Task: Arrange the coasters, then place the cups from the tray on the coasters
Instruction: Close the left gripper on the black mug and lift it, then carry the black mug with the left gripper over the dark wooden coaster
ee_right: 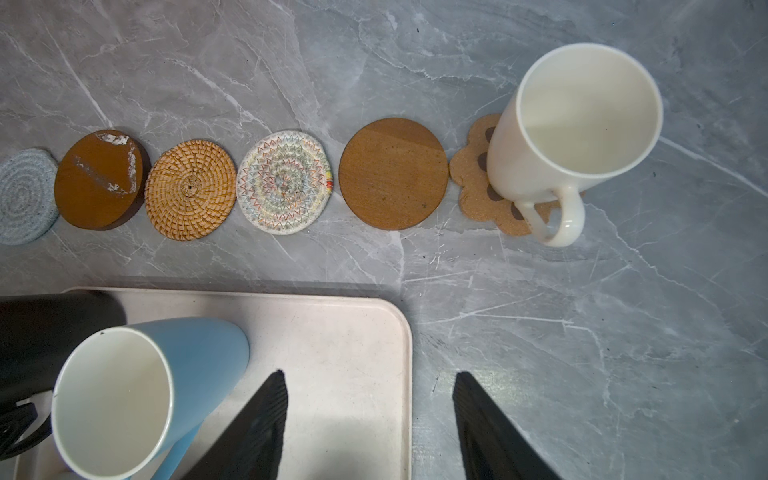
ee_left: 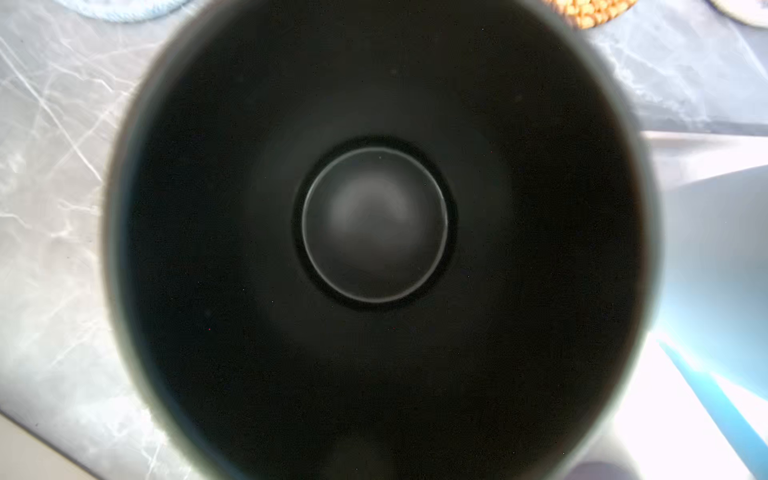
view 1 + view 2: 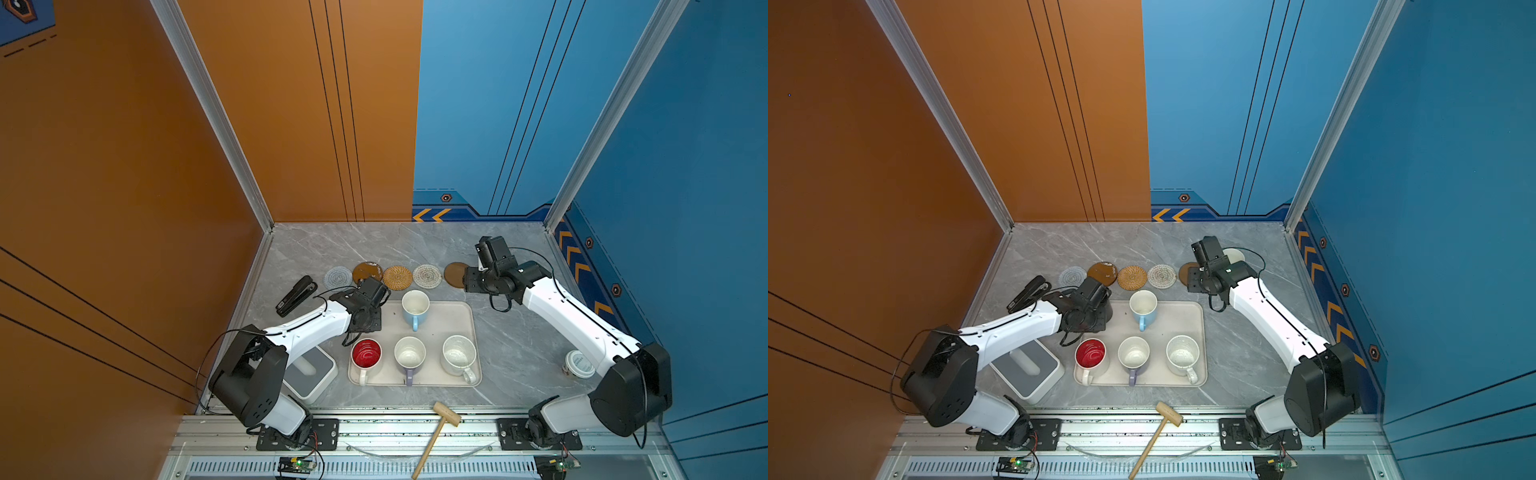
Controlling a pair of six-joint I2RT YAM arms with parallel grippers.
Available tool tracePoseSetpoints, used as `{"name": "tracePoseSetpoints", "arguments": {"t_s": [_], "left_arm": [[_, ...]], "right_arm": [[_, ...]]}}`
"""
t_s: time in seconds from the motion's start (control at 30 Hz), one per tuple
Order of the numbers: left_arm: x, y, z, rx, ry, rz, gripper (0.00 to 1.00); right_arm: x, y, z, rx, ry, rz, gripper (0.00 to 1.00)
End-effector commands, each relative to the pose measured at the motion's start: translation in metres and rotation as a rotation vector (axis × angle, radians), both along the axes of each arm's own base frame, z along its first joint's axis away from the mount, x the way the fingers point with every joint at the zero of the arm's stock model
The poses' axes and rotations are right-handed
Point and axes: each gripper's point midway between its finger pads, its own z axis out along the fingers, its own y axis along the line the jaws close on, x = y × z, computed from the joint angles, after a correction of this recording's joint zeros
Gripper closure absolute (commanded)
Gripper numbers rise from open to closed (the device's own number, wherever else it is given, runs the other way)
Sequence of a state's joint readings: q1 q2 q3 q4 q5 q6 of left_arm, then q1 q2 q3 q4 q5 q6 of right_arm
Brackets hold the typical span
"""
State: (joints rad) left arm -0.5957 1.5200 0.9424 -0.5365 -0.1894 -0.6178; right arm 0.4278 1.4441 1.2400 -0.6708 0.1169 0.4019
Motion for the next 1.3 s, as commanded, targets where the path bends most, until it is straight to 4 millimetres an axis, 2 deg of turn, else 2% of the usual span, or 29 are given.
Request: {"name": "tracePoseSetpoints", "arguments": {"t_s": [0.0,0.07,0.23,0.7,0.83,0.93,1.0,1.27], "left_arm": [[0.014,0.004,0.0,0.023,-0.026,0.022,0.94],[0.015,0.003,0.002,0.024,-0.029,0.016,1.0],[0.02,0.001,0.012,0.02,-0.06,0.003,1.0],[0.028,0.003,0.065,0.014,-0.224,-0.017,1.0],[0.034,0.008,0.079,0.01,-0.262,-0.006,1.0],[0.037,0.015,0.082,0.018,-0.271,0.007,1.0],[0.047,0.017,0.097,0.004,-0.302,0.021,1.0],[0.075,0.045,0.108,0.027,-0.322,0.075,1.0]], "right_arm": [[-0.003,0.001,-0.008,-0.007,0.021,-0.011,0.38],[-0.003,0.001,-0.01,-0.008,0.024,-0.013,0.38],[-0.005,0.0,-0.01,-0.009,0.024,-0.013,0.38],[-0.007,0.0,-0.015,-0.006,0.032,-0.012,0.39],[-0.008,0.001,-0.014,-0.003,0.031,-0.01,0.4],[-0.008,0.001,-0.013,-0.002,0.029,-0.01,0.4],[-0.009,0.002,-0.011,0.002,0.026,-0.007,0.4],[-0.012,0.002,-0.006,0.008,0.019,-0.003,0.4]]}}
